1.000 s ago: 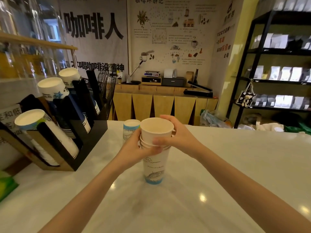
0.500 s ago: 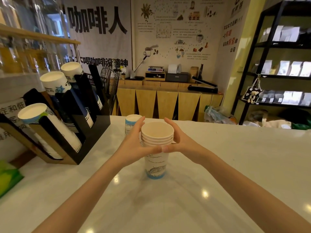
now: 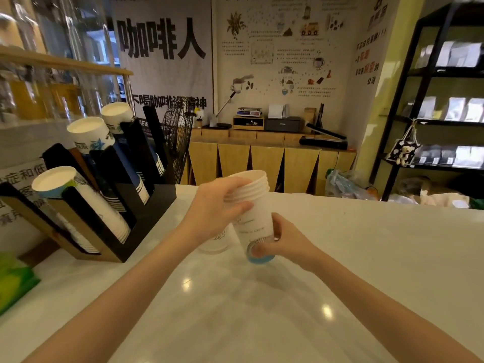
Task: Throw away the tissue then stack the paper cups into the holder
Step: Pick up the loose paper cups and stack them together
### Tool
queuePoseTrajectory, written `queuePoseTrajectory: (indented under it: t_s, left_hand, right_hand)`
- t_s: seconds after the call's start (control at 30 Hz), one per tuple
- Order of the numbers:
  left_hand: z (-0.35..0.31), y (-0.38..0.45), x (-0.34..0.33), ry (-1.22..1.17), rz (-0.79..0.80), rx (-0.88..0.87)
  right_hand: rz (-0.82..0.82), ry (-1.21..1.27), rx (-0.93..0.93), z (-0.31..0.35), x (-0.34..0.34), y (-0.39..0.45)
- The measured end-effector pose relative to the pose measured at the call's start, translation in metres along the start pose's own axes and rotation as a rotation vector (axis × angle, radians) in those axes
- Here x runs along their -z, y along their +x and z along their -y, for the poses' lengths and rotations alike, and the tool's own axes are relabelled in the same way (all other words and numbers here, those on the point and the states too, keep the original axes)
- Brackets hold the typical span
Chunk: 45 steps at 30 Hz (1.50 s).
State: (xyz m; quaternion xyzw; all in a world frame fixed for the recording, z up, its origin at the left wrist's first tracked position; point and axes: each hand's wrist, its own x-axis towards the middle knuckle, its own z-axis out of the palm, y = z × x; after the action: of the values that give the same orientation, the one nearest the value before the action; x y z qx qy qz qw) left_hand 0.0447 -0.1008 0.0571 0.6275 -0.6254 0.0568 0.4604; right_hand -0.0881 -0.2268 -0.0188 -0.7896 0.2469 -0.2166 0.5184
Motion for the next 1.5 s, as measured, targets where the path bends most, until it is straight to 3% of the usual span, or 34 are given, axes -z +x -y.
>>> queuePoseTrajectory:
  t_s: [0.27, 0.47, 0.67, 1.17, 1.33, 1.5]
  left_hand:
    - [0.015, 0.044, 0.026, -0.337, -0.179, 0.175]
    - [0.036, 0.04, 0.026, -0.442, -0.098, 0.347]
    - [0.051, 0.031, 0.016, -0.172, -0.077, 0.457]
    - [0.105, -0.018, -0.02, -0.111, 0.068, 0.796]
    - [0.116, -0.036, -0.027, -0.059, 0.155, 0.819]
    - [0.125, -0.043, -0.031, 0.015, 0.146, 0.824]
  right_hand:
    - [-0.19, 0.039, 0.233, 0.065, 0.043, 0.015]
    - [-0.303, 0.104, 0.364, 0.114, 0.058, 0.046]
    - [-0.272, 0.02, 0.431, 0.138, 0.036, 0.081]
    - [-0.084, -0.143, 0.303, 0.087, -0.023, 0.113]
    - [-0.016, -0.238, 0.303, 0.07, -0.039, 0.111]
    - [-0.044, -0.238, 0.328, 0.059, -0.044, 0.109]
